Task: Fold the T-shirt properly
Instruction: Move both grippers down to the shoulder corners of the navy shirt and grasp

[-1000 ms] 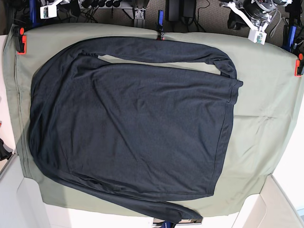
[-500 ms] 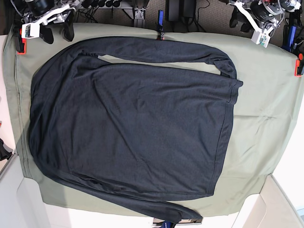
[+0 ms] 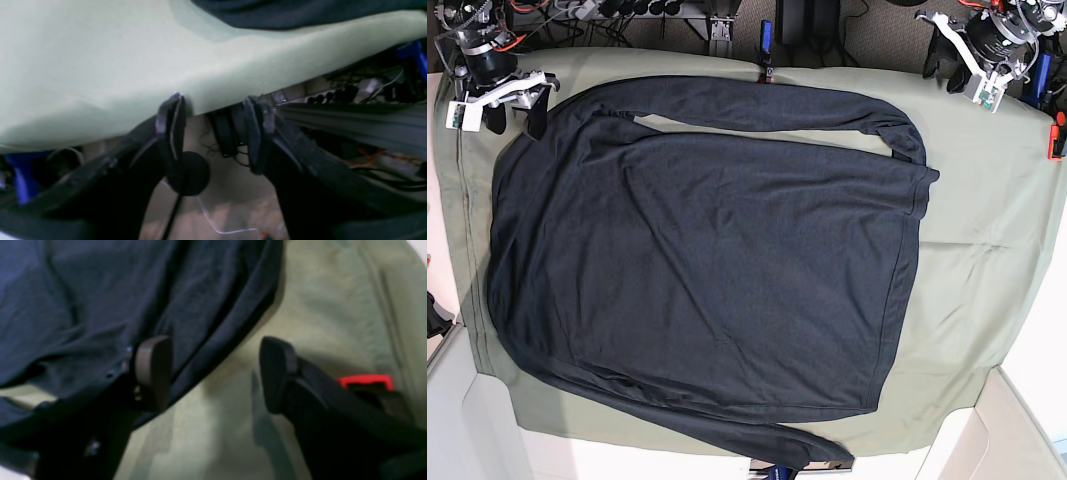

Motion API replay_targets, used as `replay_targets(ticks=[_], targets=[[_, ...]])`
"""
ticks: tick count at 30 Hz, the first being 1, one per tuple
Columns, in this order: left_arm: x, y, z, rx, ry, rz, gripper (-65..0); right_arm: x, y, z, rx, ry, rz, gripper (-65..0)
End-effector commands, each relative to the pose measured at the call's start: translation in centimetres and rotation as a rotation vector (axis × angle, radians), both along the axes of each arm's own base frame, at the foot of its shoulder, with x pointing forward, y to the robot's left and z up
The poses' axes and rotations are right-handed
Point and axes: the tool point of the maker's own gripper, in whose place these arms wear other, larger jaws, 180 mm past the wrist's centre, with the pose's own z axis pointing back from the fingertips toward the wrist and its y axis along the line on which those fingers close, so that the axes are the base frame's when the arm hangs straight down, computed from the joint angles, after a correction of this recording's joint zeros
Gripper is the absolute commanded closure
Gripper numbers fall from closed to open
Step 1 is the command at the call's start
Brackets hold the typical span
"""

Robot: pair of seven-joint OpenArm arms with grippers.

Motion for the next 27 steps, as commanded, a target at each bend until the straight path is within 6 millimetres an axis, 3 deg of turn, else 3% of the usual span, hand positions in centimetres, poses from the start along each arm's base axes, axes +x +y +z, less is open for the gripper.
replay_targets(ticks=[1, 4, 10, 15, 21, 27], targets=[[0.5, 0.1, 0.8, 0.013, -0.026, -0.027, -31.4, 0.8, -0.2, 0.6, -0.001, -0.033, -0.002, -40.7], [1.7, 0.7, 1.2, 0.051, -0.047, -0.052, -31.9, 1.3, -0.5, -0.1, 0.011, -0.026, -0.015, -40.7], [4.4, 0.9, 2.4, 0.097, -0.098, -0.146, -43.5, 1.8, -0.5, -0.2, 0.009, -0.031, -0.011, -40.6], [6.5, 0.2, 3.7, 0.027, -0.164, -0.128, -43.5, 1.8, -0.5, -0.2, 0.009, -0.030, -0.011, -40.6], [8.2, 0.1, 3.9, -0.063, -0.200, -0.086, -43.5, 1.7, -0.7, -0.4, -0.012, -0.022, -0.005, -40.6], [8.8, -1.2, 2.3, -0.110, -0.169, -0.130, -43.5, 1.7, -0.7, -0.4, -0.013, -0.022, -0.005, -40.6]])
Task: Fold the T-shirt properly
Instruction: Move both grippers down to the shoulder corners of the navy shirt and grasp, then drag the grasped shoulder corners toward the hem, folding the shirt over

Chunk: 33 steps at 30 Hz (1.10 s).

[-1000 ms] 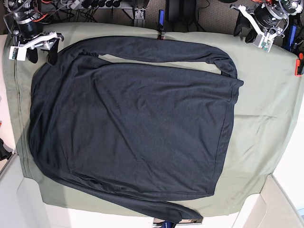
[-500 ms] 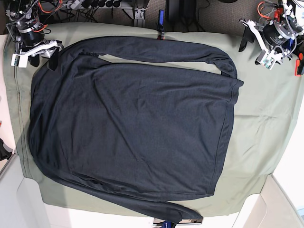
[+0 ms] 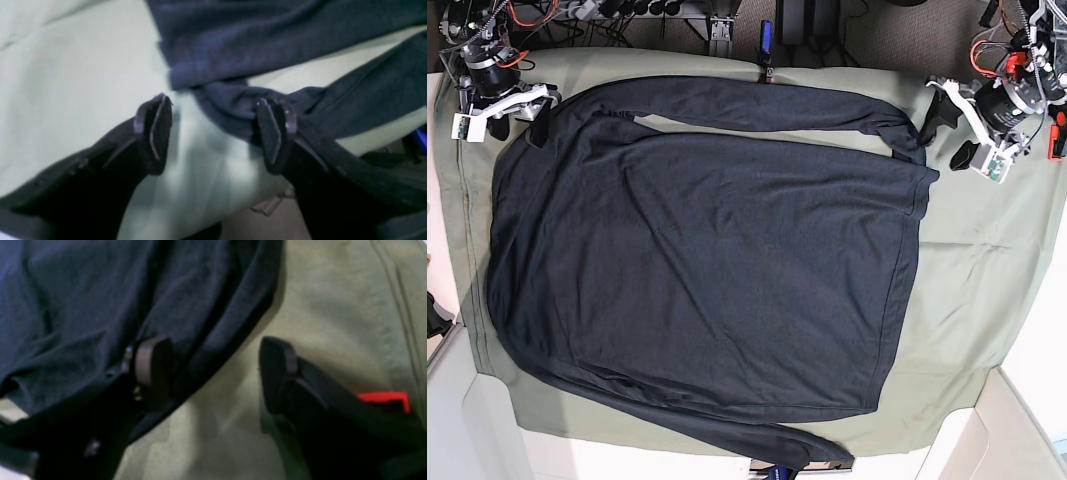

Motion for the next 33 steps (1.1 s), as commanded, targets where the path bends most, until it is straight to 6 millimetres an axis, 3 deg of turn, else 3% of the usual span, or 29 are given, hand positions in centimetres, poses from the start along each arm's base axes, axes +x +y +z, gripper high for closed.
replay_targets(ticks=[1, 5, 12, 14, 16, 17, 18, 22, 28, 33], targets=[[0.2, -0.7, 0.2, -0.014, -0.007, -0.031, -43.5, 0.6, -0.2, 0.9, -0.008, -0.038, 0.007, -40.6], [-0.1, -2.4, -2.0, 0.009, 0.043, -0.096, -43.5, 0.6, -0.2, 0.9, -0.008, -0.038, 0.008, -40.6], [0.5, -2.2, -2.6, 0.021, 0.049, -0.096, -42.1, 0.6, -0.2, 0.9, -0.008, -0.039, 0.007, -40.5], [0.6, -2.2, -2.6, 0.023, 0.046, -0.096, -31.7, 0.8, -0.2, 1.0, -0.008, -0.043, 0.008, -40.5], [0.5, -2.0, -2.8, 0.047, 0.050, -0.101, -11.3, 1.1, -0.1, 1.1, -0.006, -0.050, 0.007, -38.5], [0.4, -1.8, -3.0, 0.066, 0.052, -0.103, -2.0, 1.2, -0.1, 1.2, -0.006, -0.052, 0.007, -34.2], [0.3, -1.7, -3.2, 0.085, 0.056, -0.107, 0.0, 1.1, -0.1, 1.2, -0.005, -0.052, 0.006, -27.9], [-0.1, -0.7, -3.6, 0.138, 0.092, -0.102, 0.0, 1.2, 0.0, 1.2, 0.004, -0.054, 0.004, 0.0], [-0.5, 0.3, -1.8, 0.143, 0.106, -0.074, 0.0, 0.2, 0.5, 0.4, 0.009, 0.021, 0.027, 0.0], [-1.7, -0.4, 1.9, 0.110, 0.037, -0.103, 0.0, 0.5, 1.0, 2.4, -0.005, 0.022, 0.063, 0.0]])
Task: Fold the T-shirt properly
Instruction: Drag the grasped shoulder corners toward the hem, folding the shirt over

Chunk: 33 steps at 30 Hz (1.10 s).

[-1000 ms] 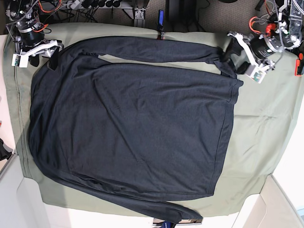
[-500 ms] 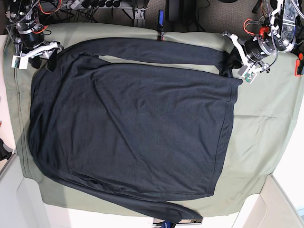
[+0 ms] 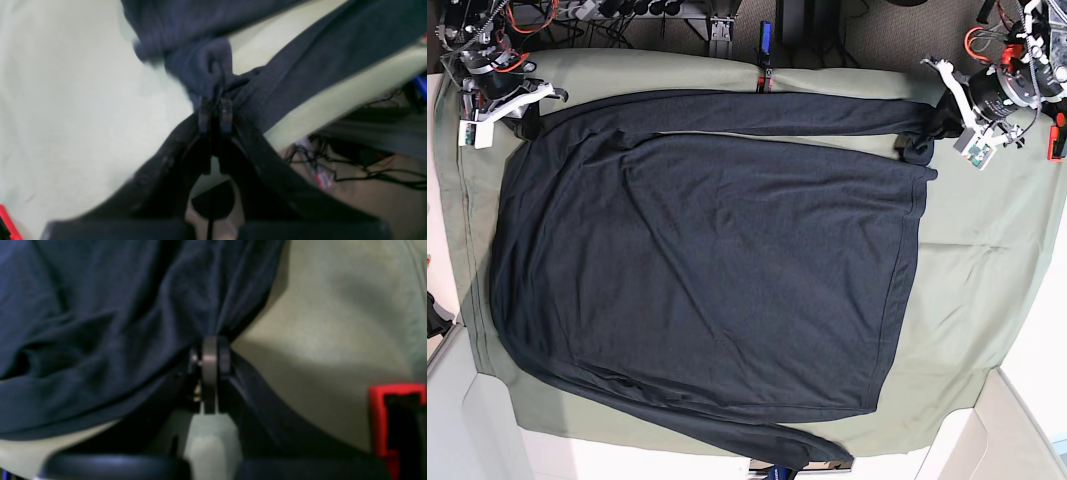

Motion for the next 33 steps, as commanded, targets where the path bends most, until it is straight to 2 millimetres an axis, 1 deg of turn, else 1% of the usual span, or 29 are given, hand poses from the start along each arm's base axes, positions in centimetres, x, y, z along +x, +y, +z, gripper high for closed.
replay_targets(ticks=[1, 3, 6, 8, 10, 12, 14, 17, 21, 22, 23, 24, 25, 26, 27, 28, 29, 31, 33], targets=[[0.4, -0.1, 1.7, 0.001, -0.048, -0.020, 0.0, 0.9, -0.5, 1.8, -0.015, -0.063, 0.004, 0.0], [0.6, 0.0, 3.4, 0.000, -0.094, -0.019, 0.0, 1.3, -0.8, 3.0, -0.033, -0.091, 0.000, 0.0], [1.9, 0.5, 5.6, -0.001, -0.188, -0.007, 0.0, 2.1, -1.3, 4.4, -0.045, -0.140, -0.011, 0.0], [2.9, 0.8, 6.2, -0.007, -0.229, -0.002, 0.0, 2.9, -1.5, 5.0, -0.050, -0.167, -0.017, 0.0], [4.0, 0.7, 6.2, -0.027, -0.245, 0.006, 0.0, 3.9, -1.6, 5.5, -0.053, -0.192, -0.020, 0.0], [5.2, 0.7, 5.7, -0.046, -0.250, 0.012, 0.0, 5.1, -2.0, 5.7, -0.056, -0.211, -0.028, 0.0], [6.6, 0.7, 4.7, -0.068, -0.243, 0.024, 0.0, 6.4, -2.4, 5.5, -0.061, -0.218, -0.039, 0.0], [8.2, 0.8, 2.3, -0.107, -0.198, 0.043, 0.0, 8.1, -3.0, 4.6, -0.043, -0.211, -0.058, 0.0], [9.5, 1.0, -0.8, -0.109, -0.133, 0.056, 0.0, 10.0, -2.5, 3.3, 0.011, -0.209, -0.033, 0.0], [9.8, 1.2, -1.4, -0.103, -0.120, 0.060, -3.7, 10.2, -2.5, 3.1, 0.027, -0.209, -0.039, 0.0], [10.0, 1.4, -1.8, -0.104, -0.109, 0.066, -11.8, 10.5, -2.3, 3.1, 0.049, -0.213, -0.045, 0.0], [10.2, 1.6, -2.1, -0.104, -0.101, 0.074, -21.9, 10.7, -2.2, 3.1, 0.067, -0.220, -0.048, 0.0], [10.1, 1.9, -2.4, -0.104, -0.086, 0.083, -32.4, 10.9, -2.1, 3.2, 0.078, -0.225, -0.050, -8.5], [10.0, 2.0, -2.6, -0.101, -0.071, 0.087, -40.3, 10.9, -2.0, 3.3, 0.088, -0.227, -0.050, -18.6], [9.7, 2.2, -2.7, -0.100, -0.048, 0.091, -43.7, 11.0, -2.0, 3.4, 0.095, -0.230, -0.052, -27.3], [9.5, 2.3, -2.7, -0.110, -0.021, 0.096, -43.7, 11.0, -2.0, 3.5, 0.099, -0.227, -0.053, -34.0], [9.4, 2.2, -2.2, -0.127, -0.006, 0.099, -43.6, 10.9, -2.0, 3.5, 0.096, -0.225, -0.052, -37.8], [9.2, 1.7, -0.5, -0.180, -0.021, 0.079, -43.6, 10.8, -2.3, 3.9, 0.095, -0.221, -0.055, -38.6], [8.5, 1.5, 1.1, -0.208, -0.054, 0.040, -43.6, 10.2, -2.6, 4.4, 0.113, -0.222, -0.067, -38.6]])
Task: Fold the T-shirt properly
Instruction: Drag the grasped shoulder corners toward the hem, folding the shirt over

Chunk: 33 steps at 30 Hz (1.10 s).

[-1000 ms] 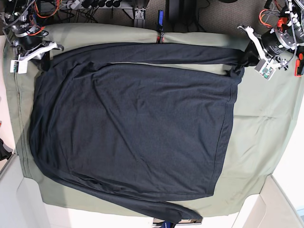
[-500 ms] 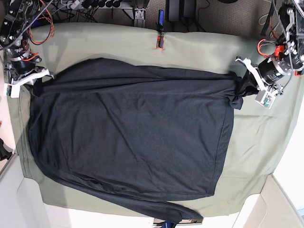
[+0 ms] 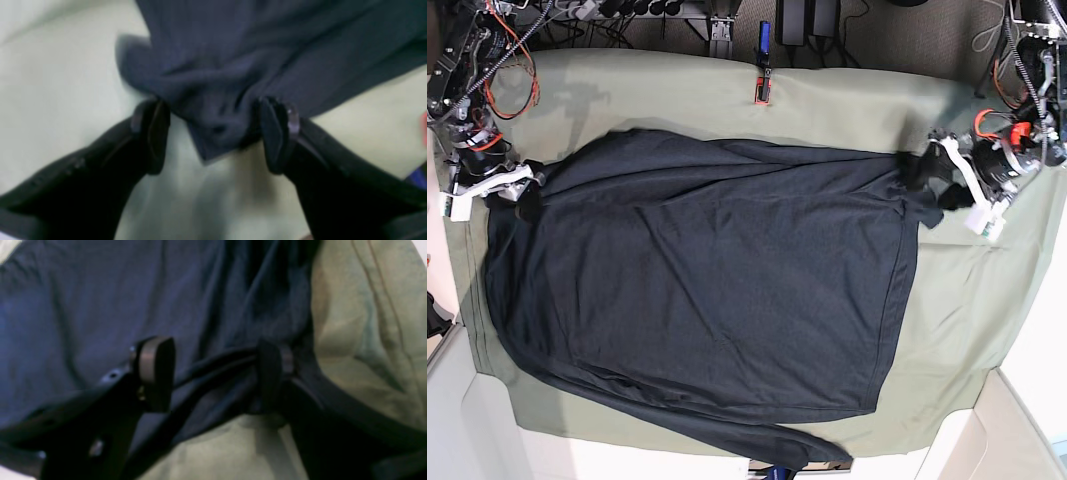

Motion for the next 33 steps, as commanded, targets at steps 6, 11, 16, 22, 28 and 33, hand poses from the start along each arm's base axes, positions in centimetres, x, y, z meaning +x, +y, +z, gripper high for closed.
replay_targets(ticks=[6, 11, 16, 22, 28, 33], targets=[[-1.6, 1.4, 1.6, -0.016, -0.028, 0.031, -43.6, -2.1, -2.6, 2.1, -0.040, -0.046, -0.052, -38.6], [-1.7, 1.0, 1.0, -0.040, -0.034, 0.050, -43.6, -3.5, -2.4, 0.9, -0.031, -0.020, -0.069, -38.6], [-1.0, 1.7, -0.1, -0.052, -0.047, 0.106, -43.6, -2.9, -1.3, 0.4, 0.017, -0.034, -0.088, -38.6], [0.1, 3.2, -1.9, -0.048, -0.011, 0.169, -43.6, -1.5, -0.5, -2.2, 0.048, 0.005, -0.085, -38.6], [0.3, 2.4, -2.8, -0.087, 0.007, 0.175, -43.6, -1.0, 1.4, -3.1, 0.071, 0.027, -0.039, -38.6], [-0.1, 0.5, -4.0, -0.125, 0.031, 0.157, -43.4, -1.0, 1.8, -3.2, 0.075, 0.030, -0.029, -38.6]])
